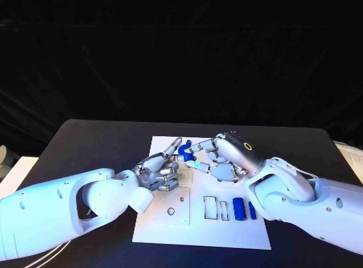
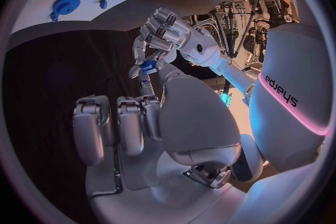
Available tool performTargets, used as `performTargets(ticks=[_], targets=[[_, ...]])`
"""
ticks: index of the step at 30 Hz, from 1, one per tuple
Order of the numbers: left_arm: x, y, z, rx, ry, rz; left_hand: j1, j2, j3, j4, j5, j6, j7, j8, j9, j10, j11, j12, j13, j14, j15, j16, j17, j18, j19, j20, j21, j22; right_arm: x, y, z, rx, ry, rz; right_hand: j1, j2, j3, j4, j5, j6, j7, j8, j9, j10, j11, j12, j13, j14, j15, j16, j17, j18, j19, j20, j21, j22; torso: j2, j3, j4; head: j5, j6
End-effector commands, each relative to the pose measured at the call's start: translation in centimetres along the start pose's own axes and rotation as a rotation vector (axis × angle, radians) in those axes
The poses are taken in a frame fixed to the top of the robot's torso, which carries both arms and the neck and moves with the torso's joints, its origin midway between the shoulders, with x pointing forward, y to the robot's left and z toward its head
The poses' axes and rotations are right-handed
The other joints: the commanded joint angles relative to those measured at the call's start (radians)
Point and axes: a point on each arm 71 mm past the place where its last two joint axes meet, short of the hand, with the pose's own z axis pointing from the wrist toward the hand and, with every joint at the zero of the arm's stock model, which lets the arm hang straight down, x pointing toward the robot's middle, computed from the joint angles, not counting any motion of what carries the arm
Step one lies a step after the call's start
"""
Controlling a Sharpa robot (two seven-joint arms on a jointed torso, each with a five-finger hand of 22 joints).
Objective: Assemble the parts on the task board
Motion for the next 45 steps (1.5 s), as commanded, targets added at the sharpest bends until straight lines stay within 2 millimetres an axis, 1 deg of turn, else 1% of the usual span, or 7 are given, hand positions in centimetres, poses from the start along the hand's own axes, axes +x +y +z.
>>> performTargets(ticks=[1, 6, 12, 20, 45], targets=[[0.41, 0.0, 0.06, 0.003, 0.033, 0.003, 0.001, 0.011, -0.006, -0.001, 0.007, 0.009, 0.0, 0.005, 0.001, 0.004, 0.0, 0.003, 0.002, 0.104, -0.007, 0.003, 0.263, -0.009, 0.035, -0.005, 0.006, 0.082, 0.16, -0.08, -0.06, -0.004, 0.022, -0.013, 0.004, -0.001, 0.001, -0.002, 0.003, 0.01, -0.005, 0.005, 0.032, 0.066, 0.004, 0.003, 0.213, 0.106, 0.009, 0.004, 0.263, -0.003, 0.083, 0.006, 0.006, 0.218, 0.0, 0.0003, -0.0004, 0.001, -0.001], [0.33, -0.04, 0.04, 0.007, 0.028, 0.004, 0.003, 0.013, -0.006, -0.002, 0.007, 0.012, -0.002, 0.007, 0.001, 0.005, -0.001, 0.004, 0.002, 0.104, -0.008, 0.003, 0.263, -0.009, 0.035, -0.006, 0.006, 0.082, 0.12, -0.26, -0.19, 0.001, 0.027, -0.019, 0.004, -0.001, 0.001, -0.002, 0.003, 0.01, -0.005, 0.005, 0.032, 0.066, 0.004, 0.003, 0.213, 0.106, 0.009, 0.004, 0.263, -0.003, 0.083, 0.006, 0.006, 0.218, 0.0, 0.0005, -0.0001, 0.001, -0.002], [0.2, -0.08, 0.02, 0.009, 0.02, 0.005, 0.003, 0.013, -0.006, -0.002, 0.007, 0.013, -0.002, 0.007, 0.002, 0.005, -0.001, 0.005, 0.004, 0.104, -0.008, 0.003, 0.263, -0.009, 0.035, -0.006, 0.006, 0.082, -0.01, -0.21, -0.29, -0.001, 0.023, -0.02, 0.004, -0.001, 0.001, -0.002, 0.001, 0.01, -0.005, 0.005, 0.033, 0.066, 0.004, 0.003, 0.213, 0.106, 0.009, 0.004, 0.263, -0.003, 0.082, 0.006, 0.006, 0.218, 0.0, 0.001, -0.0011, 0.001, -0.003], [0.06, -0.1, 0.01, 0.01, 0.012, 0.008, 0.004, 0.014, -0.006, -0.002, 0.007, 0.014, -0.002, 0.008, 0.002, 0.006, -0.002, 0.005, 0.005, 0.104, -0.008, 0.003, 0.263, -0.009, 0.034, -0.007, 0.005, 0.081, -0.17, -0.11, -0.41, -0.003, 0.019, -0.021, 0.005, -0.001, 0.001, -0.002, 0.001, 0.011, -0.005, 0.005, 0.033, 0.067, 0.004, 0.006, 0.215, 0.106, 0.009, 0.004, 0.263, -0.003, 0.083, 0.006, 0.006, 0.219, 0.0, 0.0008, -0.0001, -0.001, -0.004], [-0.25, -0.18, -0.07, 0.013, -0.001, 0.018, 0.01, 0.012, -0.007, -0.005, 0.007, 0.017, -0.004, 0.01, 0.002, 0.007, -0.003, 0.005, 0.005, 0.104, -0.01, 0.003, 0.263, -0.008, 0.033, -0.008, 0.004, 0.078, -0.54, -0.36, -0.84, 0.004, 0.019, -0.029, 0.003, -0.002, 0.001, -0.001, -0.001, 0.013, -0.005, 0.006, 0.033, 0.068, 0.004, 0.01, 0.216, 0.106, 0.009, 0.004, 0.263, -0.003, 0.084, 0.006, 0.007, 0.221, 0.0, 0.0004, 0.0, -0.004, -0.008]])
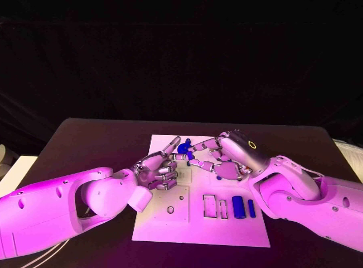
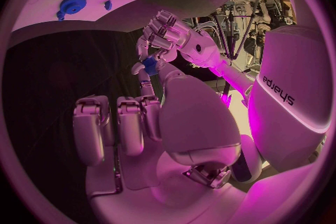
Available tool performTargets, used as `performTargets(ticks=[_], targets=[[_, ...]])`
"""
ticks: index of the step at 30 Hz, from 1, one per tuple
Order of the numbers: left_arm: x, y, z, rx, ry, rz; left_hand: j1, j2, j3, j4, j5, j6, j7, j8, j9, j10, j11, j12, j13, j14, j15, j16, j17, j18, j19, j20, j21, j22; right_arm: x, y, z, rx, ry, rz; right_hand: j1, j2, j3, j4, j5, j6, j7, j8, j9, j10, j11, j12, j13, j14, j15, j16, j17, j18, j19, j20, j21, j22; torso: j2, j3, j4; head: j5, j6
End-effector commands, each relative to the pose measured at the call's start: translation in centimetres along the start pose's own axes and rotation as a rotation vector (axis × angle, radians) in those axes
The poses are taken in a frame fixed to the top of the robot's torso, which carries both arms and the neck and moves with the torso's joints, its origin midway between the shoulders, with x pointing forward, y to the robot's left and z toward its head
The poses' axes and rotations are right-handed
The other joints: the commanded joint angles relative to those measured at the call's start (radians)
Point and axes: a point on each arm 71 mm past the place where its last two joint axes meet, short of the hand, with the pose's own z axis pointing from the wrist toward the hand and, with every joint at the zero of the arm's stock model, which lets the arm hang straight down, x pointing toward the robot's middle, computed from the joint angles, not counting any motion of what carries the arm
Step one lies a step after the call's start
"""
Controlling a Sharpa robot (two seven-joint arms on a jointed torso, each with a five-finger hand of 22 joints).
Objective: Assemble the parts on the task board
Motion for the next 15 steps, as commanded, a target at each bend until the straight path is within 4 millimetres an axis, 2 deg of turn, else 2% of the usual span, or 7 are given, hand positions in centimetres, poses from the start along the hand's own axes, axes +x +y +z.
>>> performTargets(ticks=[1, 15], targets=[[0.1, -0.2, 0.0, 0.015, 0.01, 0.008, 0.005, 0.006, -0.004, -0.003, 0.003, 0.006, 0.0, 0.006, 0.0, 0.007, -0.003, 0.005, 0.001, 0.104, -0.01, 0.003, 0.264, -0.008, 0.029, -0.005, 0.004, 0.078, 0.09, 0.0, -0.12, -0.001, 0.011, -0.007, 0.005, 0.0, 0.001, -0.001, 0.0, 0.013, -0.005, 0.004, 0.033, 0.067, 0.003, 0.005, 0.216, 0.106, 0.009, 0.004, 0.263, -0.003, 0.084, 0.006, 0.003, 0.22, 0.0, 0.0, 0.0004, -0.001, 0.0], [-0.01, -0.23, -0.02, 0.016, 0.007, 0.011, 0.013, 0.004, -0.004, -0.006, 0.003, 0.007, -0.001, 0.007, 0.0, 0.007, -0.005, 0.005, 0.002, 0.104, -0.011, 0.003, 0.264, -0.008, 0.029, -0.006, 0.004, 0.078, -0.09, 0.06, -0.22, -0.001, 0.0, -0.001, 0.002, -0.001, -0.001, 0.002, -0.004, 0.014, -0.006, 0.004, 0.034, 0.067, 0.002, 0.005, 0.216, 0.106, 0.009, 0.004, 0.263, -0.003, 0.084, 0.006, 0.004, 0.22, 0.0, -0.0001, 0.0004, -0.001, -0.002]])
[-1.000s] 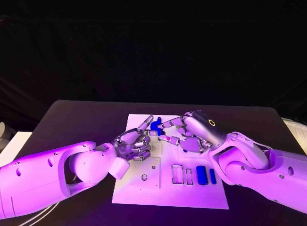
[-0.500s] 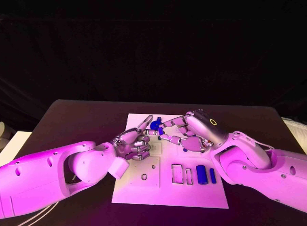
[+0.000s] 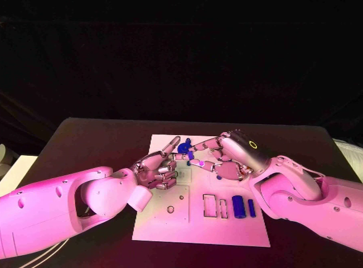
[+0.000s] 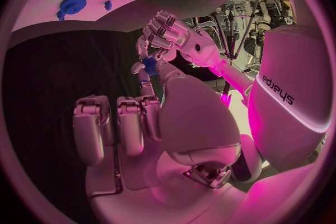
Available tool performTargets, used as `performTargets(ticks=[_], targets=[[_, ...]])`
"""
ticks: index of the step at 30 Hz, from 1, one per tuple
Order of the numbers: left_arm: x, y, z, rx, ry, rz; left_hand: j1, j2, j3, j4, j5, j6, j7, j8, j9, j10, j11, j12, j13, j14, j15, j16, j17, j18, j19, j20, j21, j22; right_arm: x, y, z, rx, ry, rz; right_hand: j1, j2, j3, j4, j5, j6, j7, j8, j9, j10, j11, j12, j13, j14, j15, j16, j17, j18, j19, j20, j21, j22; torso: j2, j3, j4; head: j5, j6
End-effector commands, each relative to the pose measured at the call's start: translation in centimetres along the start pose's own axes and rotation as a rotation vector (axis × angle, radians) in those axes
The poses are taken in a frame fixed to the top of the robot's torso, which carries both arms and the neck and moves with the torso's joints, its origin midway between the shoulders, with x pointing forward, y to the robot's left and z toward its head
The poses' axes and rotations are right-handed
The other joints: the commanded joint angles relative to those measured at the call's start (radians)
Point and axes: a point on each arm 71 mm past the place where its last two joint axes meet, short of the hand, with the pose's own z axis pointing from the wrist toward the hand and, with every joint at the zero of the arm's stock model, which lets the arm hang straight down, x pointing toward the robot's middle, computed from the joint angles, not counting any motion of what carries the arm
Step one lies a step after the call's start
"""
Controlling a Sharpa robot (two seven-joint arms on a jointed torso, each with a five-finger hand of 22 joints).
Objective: Assemble the parts on the task board
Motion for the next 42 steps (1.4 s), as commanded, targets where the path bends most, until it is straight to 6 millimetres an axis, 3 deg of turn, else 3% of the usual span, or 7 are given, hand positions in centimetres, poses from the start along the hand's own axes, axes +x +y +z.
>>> performTargets(ticks=[1, 15, 42], targets=[[0.1, -0.2, 0.0, 0.014, 0.009, 0.004, 0.011, 0.002, -0.001, -0.003, 0.003, 0.007, -0.001, 0.004, 0.0, 0.004, -0.001, 0.005, 0.001, 0.108, -0.007, 0.003, 0.263, -0.008, 0.029, -0.006, 0.004, 0.078, 0.0, 0.0, -0.1, -0.001, 0.002, -0.003, 0.001, -0.001, 0.0, 0.004, -0.002, 0.013, -0.007, 0.004, 0.034, 0.067, 0.002, 0.005, 0.216, 0.106, 0.009, 0.004, 0.263, -0.003, 0.084, 0.006, 0.004, 0.22, 0.0, -0.0001, -0.0003, -0.001, -0.001], [0.0, -0.2, -0.1, 0.019, 0.008, 0.007, 0.024, -0.001, 0.0, -0.007, 0.003, 0.007, -0.002, 0.005, 0.0, 0.005, -0.002, 0.005, 0.002, 0.108, -0.009, 0.003, 0.263, -0.008, 0.029, -0.008, 0.004, 0.079, 0.0, -0.6, -0.4, 0.019, 0.02, -0.012, 0.0, -0.001, 0.0, 0.004, -0.004, 0.013, -0.007, 0.004, 0.034, 0.067, 0.002, 0.005, 0.216, 0.106, 0.009, 0.004, 0.263, -0.003, 0.084, 0.006, 0.004, 0.221, 0.0, -0.0012, 0.0002, -0.001, -0.005], [-1.0, -0.3, -0.2, 0.011, -0.036, 0.035, 0.04, -0.008, 0.0, -0.013, 0.002, 0.005, -0.002, 0.004, -0.001, 0.003, -0.002, 0.0, -0.002, 0.108, -0.01, 0.003, 0.263, -0.007, 0.026, -0.009, 0.002, 0.073, -0.3, -0.1, -0.3, -0.002, -0.011, 0.0, -0.001, -0.001, 0.0, 0.006, -0.008, 0.014, -0.008, 0.003, 0.034, 0.067, 0.002, 0.006, 0.217, 0.106, 0.009, 0.004, 0.263, -0.004, 0.084, 0.006, 0.004, 0.221, 0.001, 0.0008, -0.0003, -0.001, -0.006]])
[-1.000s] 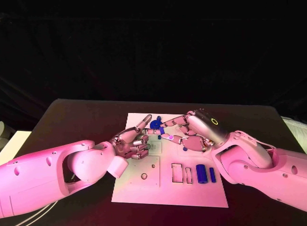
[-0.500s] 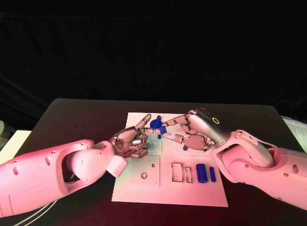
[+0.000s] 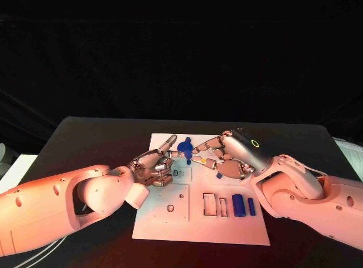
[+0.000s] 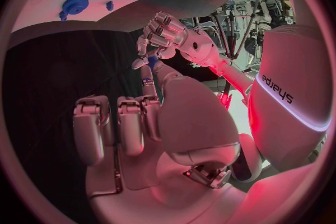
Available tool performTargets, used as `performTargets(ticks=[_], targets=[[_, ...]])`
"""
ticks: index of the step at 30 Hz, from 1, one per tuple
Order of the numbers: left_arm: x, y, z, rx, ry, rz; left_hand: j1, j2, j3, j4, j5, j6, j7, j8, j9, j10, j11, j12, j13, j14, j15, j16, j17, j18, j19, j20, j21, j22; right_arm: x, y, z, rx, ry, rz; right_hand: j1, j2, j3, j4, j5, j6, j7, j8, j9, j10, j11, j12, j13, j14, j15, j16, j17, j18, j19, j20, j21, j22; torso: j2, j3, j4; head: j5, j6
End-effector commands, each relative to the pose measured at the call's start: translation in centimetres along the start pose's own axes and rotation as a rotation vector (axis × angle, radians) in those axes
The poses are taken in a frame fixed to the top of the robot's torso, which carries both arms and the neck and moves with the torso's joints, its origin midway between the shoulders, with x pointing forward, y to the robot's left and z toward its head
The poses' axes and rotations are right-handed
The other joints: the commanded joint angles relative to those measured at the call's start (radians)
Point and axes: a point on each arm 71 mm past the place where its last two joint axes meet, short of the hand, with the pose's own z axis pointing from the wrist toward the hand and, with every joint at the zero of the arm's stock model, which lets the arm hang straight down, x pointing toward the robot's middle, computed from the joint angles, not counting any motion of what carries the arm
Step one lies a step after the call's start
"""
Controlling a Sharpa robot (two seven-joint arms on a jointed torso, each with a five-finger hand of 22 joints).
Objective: Assemble the parts on the task board
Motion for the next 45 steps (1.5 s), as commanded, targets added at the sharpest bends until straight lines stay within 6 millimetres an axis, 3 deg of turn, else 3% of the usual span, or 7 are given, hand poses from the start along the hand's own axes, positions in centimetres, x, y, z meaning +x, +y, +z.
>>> performTargets(ticks=[1, 25, 32, 39, 43, 45], targets=[[0.1, 0.0, 0.1, 0.001, 0.0, 0.02, 0.008, 0.0, 0.0, -0.007, 0.002, -0.001, 0.003, 0.004, -0.002, 0.003, -0.002, 0.0, -0.002, 0.105, -0.007, 0.003, 0.263, -0.007, 0.026, -0.009, 0.002, 0.073, -0.1, 0.1, 0.0, -0.008, -0.009, 0.001, 0.003, 0.004, -0.001, 0.007, -0.004, -0.003, 0.006, -0.006, -0.005, 0.066, 0.0, 0.007, 0.217, 0.106, 0.009, 0.004, 0.263, -0.004, 0.085, 0.006, 0.004, 0.221, 0.0, -0.0002, -0.0005, -0.001, 0.0], [-1.0, -0.4, -0.3, 0.028, -0.049, 0.034, 0.025, -0.005, 0.001, -0.015, 0.002, -0.005, 0.004, 0.002, -0.003, 0.0, -0.002, -0.004, -0.006, 0.105, -0.007, 0.003, 0.263, -0.006, 0.023, -0.009, -0.001, 0.068, 0.6, -1.1, -0.4, 0.055, 0.102, -0.024, 0.005, -0.002, -0.003, 0.007, -0.011, -0.006, 0.007, -0.008, -0.006, 0.064, 0.0, 0.002, 0.214, 0.106, 0.009, 0.004, 0.263, -0.002, 0.082, 0.006, 0.001, 0.215, -0.001, -0.0016, 0.0007, -0.005, -0.002], [-2.0, -1.0, -1.0, 0.06, -0.08, 0.039, 0.035, -0.006, 0.002, -0.019, 0.002, -0.007, 0.005, 0.001, -0.003, -0.002, -0.001, -0.007, -0.009, 0.105, -0.007, 0.003, 0.263, -0.005, 0.022, -0.009, -0.002, 0.065, 0.9, -0.8, -0.3, 0.065, 0.142, -0.033, 0.01, -0.021, -0.009, 0.002, -0.018, -0.017, 0.012, -0.014, -0.008, 0.063, 0.004, 0.0, 0.214, 0.106, 0.011, 0.004, 0.263, 0.0, 0.078, 0.007, -0.003, 0.208, -0.001, -0.0008, 0.0017, 0.0, -0.004], [-3.6, -1.9, -2.1, 0.103, -0.14, 0.052, 0.047, -0.01, 0.003, -0.027, 0.002, -0.01, 0.006, 0.001, -0.004, -0.01, 0.0, -0.019, -0.024, 0.105, -0.006, 0.003, 0.263, -0.002, 0.013, -0.009, -0.011, 0.046, 1.5, 0.2, -0.2, 0.051, 0.226, -0.053, 0.059, -0.066, -0.011, -0.04, -0.029, -0.065, 0.031, -0.018, -0.015, 0.056, 0.02, -0.016, 0.208, 0.106, 0.023, 0.004, 0.263, 0.004, 0.069, 0.015, -0.013, 0.192, -0.002, -0.0026, 0.0004, 0.008, -0.009], [-5.3, -2.6, -3.0, 0.149, -0.211, 0.056, 0.064, -0.016, 0.004, -0.039, 0.004, -0.019, 0.009, -0.003, -0.006, -0.043, 0.003, -0.066, -0.08, 0.105, -0.004, 0.003, 0.263, 0.01, -0.012, -0.007, -0.039, -0.01, 2.3, 0.9, 0.0, 0.052, 0.315, -0.093, 0.072, -0.085, -0.014, -0.053, -0.038, -0.089, 0.042, -0.018, -0.016, 0.048, 0.029, -0.037, 0.2, 0.106, 0.031, 0.004, 0.263, 0.006, 0.063, 0.023, -0.019, 0.182, -0.002, -0.0037, 0.0013, 0.018, -0.018], [-6.1, -3.0, -3.5, 0.174, -0.251, 0.049, 0.077, -0.019, 0.004, -0.049, 0.005, -0.03, 0.014, -0.007, -0.009, -0.088, 0.006, -0.129, -0.157, 0.105, -0.001, 0.003, 0.263, 0.021, -0.04, -0.005, -0.07, -0.067, 2.7, 1.3, 0.2, 0.055, 0.352, -0.121, 0.073, -0.092, -0.017, -0.056, -0.043, -0.1, 0.045, -0.018, -0.016, 0.041, 0.032, -0.054, 0.193, 0.106, 0.034, 0.003, 0.262, 0.008, 0.058, 0.026, -0.024, 0.174, -0.002, -0.0044, 0.002, 0.024, -0.03]])
